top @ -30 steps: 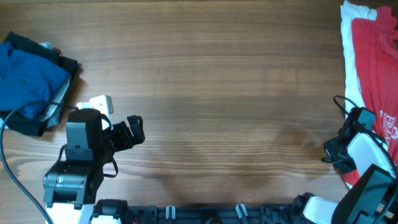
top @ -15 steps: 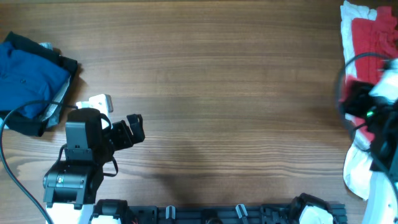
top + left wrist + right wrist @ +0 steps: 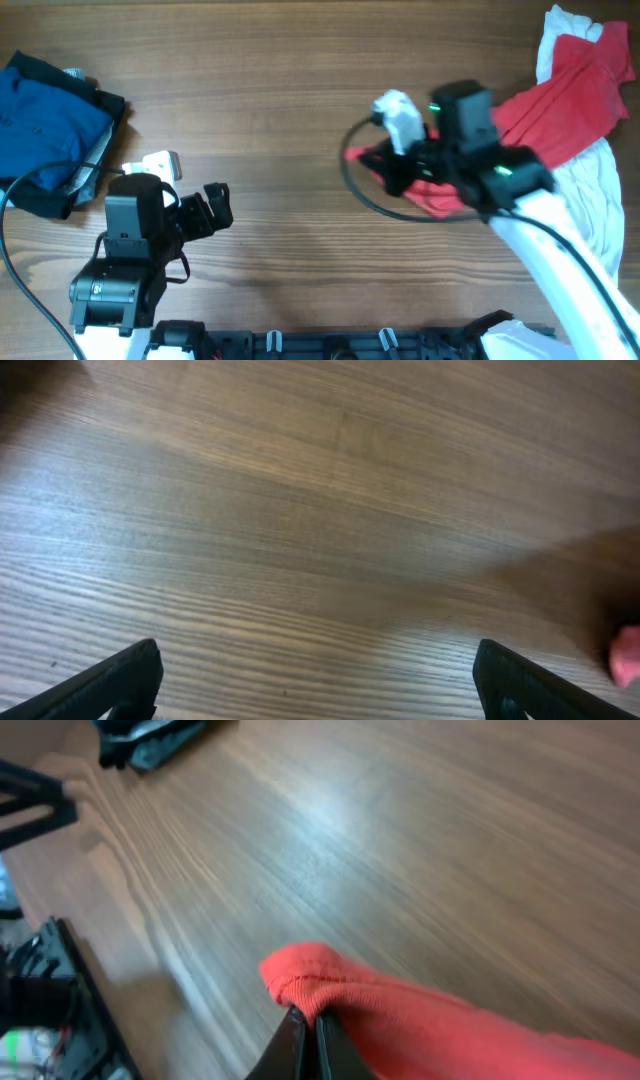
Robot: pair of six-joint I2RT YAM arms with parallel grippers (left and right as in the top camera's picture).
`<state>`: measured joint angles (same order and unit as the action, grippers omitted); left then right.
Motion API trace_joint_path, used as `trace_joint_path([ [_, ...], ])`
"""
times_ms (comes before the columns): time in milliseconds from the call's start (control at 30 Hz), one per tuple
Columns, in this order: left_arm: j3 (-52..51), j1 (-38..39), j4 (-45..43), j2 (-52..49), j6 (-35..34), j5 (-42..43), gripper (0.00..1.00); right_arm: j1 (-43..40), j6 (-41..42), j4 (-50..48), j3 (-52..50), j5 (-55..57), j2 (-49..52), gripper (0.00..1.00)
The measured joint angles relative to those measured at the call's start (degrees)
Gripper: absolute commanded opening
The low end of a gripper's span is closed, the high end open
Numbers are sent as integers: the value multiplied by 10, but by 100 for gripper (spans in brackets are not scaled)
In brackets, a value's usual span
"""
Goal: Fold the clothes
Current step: 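Drag the red T-shirt leftward toward the left gripper, then grasp the shirt with the left gripper and stretch it across the table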
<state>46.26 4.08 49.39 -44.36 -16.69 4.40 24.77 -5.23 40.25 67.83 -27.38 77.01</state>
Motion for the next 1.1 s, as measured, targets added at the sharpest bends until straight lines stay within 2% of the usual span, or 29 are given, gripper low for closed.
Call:
trace_joint_path([
  [100, 0, 0, -1, 0, 0, 0, 100, 55, 33, -117, -1, 11, 69, 4],
  [133, 0, 0, -1, 0, 0, 0, 100, 74, 44, -155, -1, 12, 89, 7],
  [167, 0, 0, -1, 0, 0, 0, 100, 93, 52, -193, -1, 15, 110, 19],
  [300, 0, 0, -2, 0, 0, 0, 100, 152, 88, -249, -1, 56, 165, 99],
  [467, 0, 0, -3, 0, 0, 0, 100, 116, 141, -229, -1, 194, 141, 99],
  [567, 1, 0, -26, 0, 0, 3, 100, 35, 167, -159, -1, 246, 43, 100],
  [700, 4, 0, -82, -27, -2, 56, 100, -106, 166, 16, 8, 279, -123, 99],
  [800, 5, 0, -99, -104, -24, 96, 100, -185, 155, 117, 9, 318, -158, 100],
  [867, 6, 1, -117, -171, -39, 126, 100, -220, 154, 152, 9, 341, -158, 100],
  [967, 6, 17, -162, -291, -54, 182, 100, -269, 153, 183, 6, 361, -155, 100],
  [1100, 6, 76, -246, -417, -70, 212, 99, -287, 155, 192, 1, 367, -140, 100],
])
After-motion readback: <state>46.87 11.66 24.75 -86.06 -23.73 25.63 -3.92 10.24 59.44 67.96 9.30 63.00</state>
